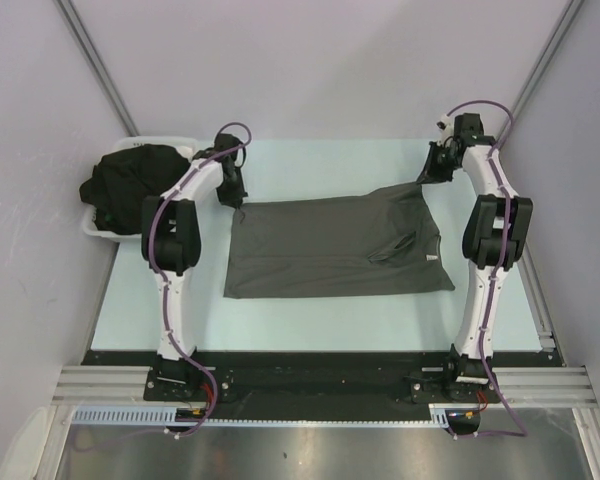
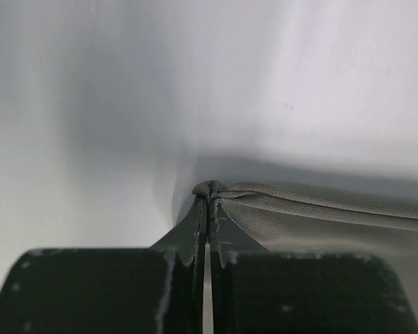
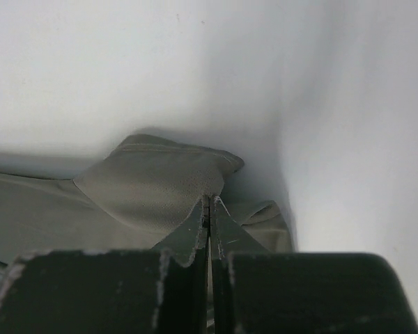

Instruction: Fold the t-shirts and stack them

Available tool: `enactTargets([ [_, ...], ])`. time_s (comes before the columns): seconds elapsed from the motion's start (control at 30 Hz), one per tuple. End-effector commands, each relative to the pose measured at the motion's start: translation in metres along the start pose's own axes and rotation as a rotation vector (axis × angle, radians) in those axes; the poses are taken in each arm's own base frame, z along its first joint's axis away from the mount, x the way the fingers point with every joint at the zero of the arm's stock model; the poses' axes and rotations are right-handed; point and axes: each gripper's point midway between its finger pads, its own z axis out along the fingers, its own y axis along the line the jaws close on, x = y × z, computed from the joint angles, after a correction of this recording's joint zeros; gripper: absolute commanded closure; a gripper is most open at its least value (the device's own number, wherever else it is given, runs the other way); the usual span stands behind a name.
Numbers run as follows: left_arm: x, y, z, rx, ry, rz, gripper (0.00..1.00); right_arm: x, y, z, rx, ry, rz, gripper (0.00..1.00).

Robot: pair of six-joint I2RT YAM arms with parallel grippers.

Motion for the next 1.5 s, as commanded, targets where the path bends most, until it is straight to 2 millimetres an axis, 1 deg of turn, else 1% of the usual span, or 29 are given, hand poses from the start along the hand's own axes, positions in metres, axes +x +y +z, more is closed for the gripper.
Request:
enactTargets([
  [0.0,-0.016,0.001,-0.054,0.044,-0.084,0.003,1.00,-0.034,0.015,-0.056,0.015,-0.130,-0.040,1.00],
  [0.07,-0.008,0.001,-0.057,0.054,-0.067,0.006,1.00,-0.031,0.015,-0.061,0.012,-0.131,-0.036,1.00],
  [0.1,-0.009,0.001,-0.065,0.064,-0.077,0.009,1.00,-0.029,0.014,-0.062,0.016,-0.130,-0.031,1.00],
  [0.13,-0.003,0.002,-0.065,0.064,-0.064,0.010,1.00,-0.026,0.015,-0.065,0.015,-0.126,-0.028,1.00],
  [0.17,-0.005,0.002,-0.072,0.074,-0.075,0.011,1.00,-0.023,0.013,-0.066,0.019,-0.121,-0.023,1.00],
  [0.2,-0.002,0.001,-0.074,0.079,-0.069,0.014,1.00,-0.020,0.012,-0.067,0.027,-0.115,-0.020,1.00],
  [0.23,0.004,0.003,-0.075,0.078,-0.058,0.015,1.00,-0.014,0.011,-0.068,0.030,-0.102,-0.013,1.00],
  [0.3,0.006,0.001,-0.083,0.099,-0.057,0.019,1.00,-0.010,0.011,-0.071,0.034,-0.098,-0.005,1.00],
  [0.37,0.014,0.002,-0.084,0.099,-0.040,0.024,1.00,0.000,0.008,-0.071,0.041,-0.075,0.007,1.00],
  [0.4,0.015,0.002,-0.089,0.101,-0.046,0.027,1.00,0.005,0.007,-0.070,0.045,-0.062,0.019,1.00],
  [0.43,0.021,0.004,-0.088,0.097,-0.033,0.027,1.00,0.011,0.006,-0.070,0.044,-0.042,0.030,1.00],
  [0.57,0.032,0.007,-0.094,0.095,-0.022,0.034,1.00,0.031,0.006,-0.072,0.044,0.020,0.067,1.00],
  [0.63,0.039,0.009,-0.097,0.093,-0.016,0.034,1.00,0.041,0.009,-0.076,0.040,0.042,0.084,1.00],
  [0.7,0.043,0.010,-0.100,0.094,-0.016,0.032,1.00,0.045,0.011,-0.084,0.045,0.047,0.093,1.00],
  [0.77,0.051,0.008,-0.102,0.115,0.002,0.033,1.00,0.050,0.013,-0.090,0.046,0.059,0.107,1.00],
  [0.8,0.053,0.008,-0.102,0.114,0.007,0.033,1.00,0.056,0.015,-0.095,0.047,0.076,0.113,1.00],
  [0.87,0.059,0.008,-0.103,0.114,0.018,0.038,1.00,0.062,0.016,-0.099,0.051,0.093,0.126,1.00],
  [0.97,0.063,0.009,-0.106,0.113,0.019,0.042,1.00,0.077,0.014,-0.107,0.079,0.131,0.148,1.00],
  [1.03,0.065,0.009,-0.106,0.115,0.025,0.041,1.00,0.092,0.013,-0.110,0.093,0.169,0.168,1.00],
  [1.1,0.067,0.007,-0.107,0.116,0.031,0.047,1.00,0.103,0.011,-0.112,0.106,0.196,0.187,1.00],
  [1.2,0.070,0.005,-0.107,0.117,0.037,0.054,1.00,0.122,0.003,-0.111,0.148,0.241,0.210,1.00],
  [1.23,0.071,0.005,-0.108,0.115,0.041,0.054,1.00,0.127,0.001,-0.110,0.155,0.254,0.213,1.00],
  [1.27,0.073,0.003,-0.107,0.117,0.045,0.057,1.00,0.137,-0.003,-0.107,0.169,0.281,0.222,1.00],
  [1.37,0.078,0.001,-0.107,0.116,0.061,0.058,1.00,0.155,-0.012,-0.100,0.200,0.342,0.239,1.00],
  [1.47,0.087,0.001,-0.108,0.111,0.077,0.063,1.00,0.162,-0.017,-0.094,0.205,0.373,0.254,1.00],
])
